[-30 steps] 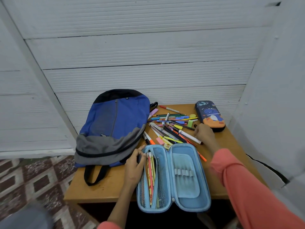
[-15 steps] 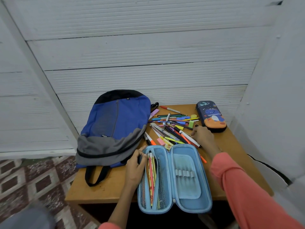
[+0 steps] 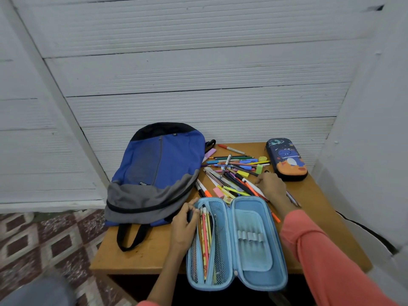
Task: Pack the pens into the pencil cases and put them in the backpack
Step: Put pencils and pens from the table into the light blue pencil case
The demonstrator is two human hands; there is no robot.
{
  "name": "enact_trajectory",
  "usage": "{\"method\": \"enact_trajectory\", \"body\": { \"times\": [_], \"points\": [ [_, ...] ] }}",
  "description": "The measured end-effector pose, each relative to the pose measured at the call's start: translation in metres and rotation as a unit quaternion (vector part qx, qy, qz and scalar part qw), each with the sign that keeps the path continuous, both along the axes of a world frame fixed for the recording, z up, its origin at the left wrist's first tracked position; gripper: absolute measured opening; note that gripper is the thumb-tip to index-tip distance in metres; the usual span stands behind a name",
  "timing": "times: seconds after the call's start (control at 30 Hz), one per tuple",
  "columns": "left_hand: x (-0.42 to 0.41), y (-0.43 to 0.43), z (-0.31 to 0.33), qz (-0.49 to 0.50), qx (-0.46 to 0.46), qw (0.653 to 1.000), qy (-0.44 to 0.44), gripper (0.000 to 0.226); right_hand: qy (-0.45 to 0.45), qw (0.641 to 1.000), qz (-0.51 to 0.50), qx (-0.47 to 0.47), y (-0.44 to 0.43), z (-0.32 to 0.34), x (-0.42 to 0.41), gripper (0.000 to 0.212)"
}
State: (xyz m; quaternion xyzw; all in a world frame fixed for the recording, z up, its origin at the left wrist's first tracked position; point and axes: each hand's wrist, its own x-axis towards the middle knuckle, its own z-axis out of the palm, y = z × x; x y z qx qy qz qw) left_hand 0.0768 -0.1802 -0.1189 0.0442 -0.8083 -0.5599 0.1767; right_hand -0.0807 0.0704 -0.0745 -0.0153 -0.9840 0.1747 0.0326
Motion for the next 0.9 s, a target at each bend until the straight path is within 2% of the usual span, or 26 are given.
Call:
{"method": "enact_trajectory", "body": {
  "times": [0.13,0.2,0.27,0.43,0.57,0.63,0.77,0.9],
  "points": [
    [0.001,0.000,0.001,-0.003,0.000,1.000,-0.001,0.020,0.000,1.000,-0.023,-0.005,0.000,0.001,0.002,0.015],
    [0.001,-0.001,0.000,-0.005,0.000,1.000,-0.002,0.021,0.018,0.996,-0.043,-0.076,0.002,0.002,0.000,0.009],
    [0.000,0.000,0.001,-0.004,-0.003,1.000,-0.003,0.021,0.064,0.979,-0.040,-0.189,0.001,0.005,-0.001,0.005],
    [0.000,-0.002,-0.002,-0.004,-0.014,1.000,-0.004,0.021,0.145,0.884,0.004,-0.445,-0.018,0.038,0.006,0.011],
    [0.000,-0.001,-0.001,-0.004,-0.014,1.000,-0.004,0.021,0.215,0.814,0.018,-0.539,-0.042,0.062,0.016,0.007],
    [0.000,-0.001,-0.001,-0.004,-0.015,1.000,-0.004,0.021,0.205,0.796,0.035,-0.569,-0.055,0.067,0.023,0.009],
    [-0.001,-0.002,-0.003,-0.007,-0.011,1.000,-0.003,0.022,0.080,0.813,0.075,-0.572,-0.084,0.063,0.040,0.011],
    [-0.001,-0.001,-0.002,0.000,-0.020,1.000,-0.002,0.023,-0.004,0.868,0.125,-0.480,-0.107,0.044,0.058,0.006]
  ]
}}
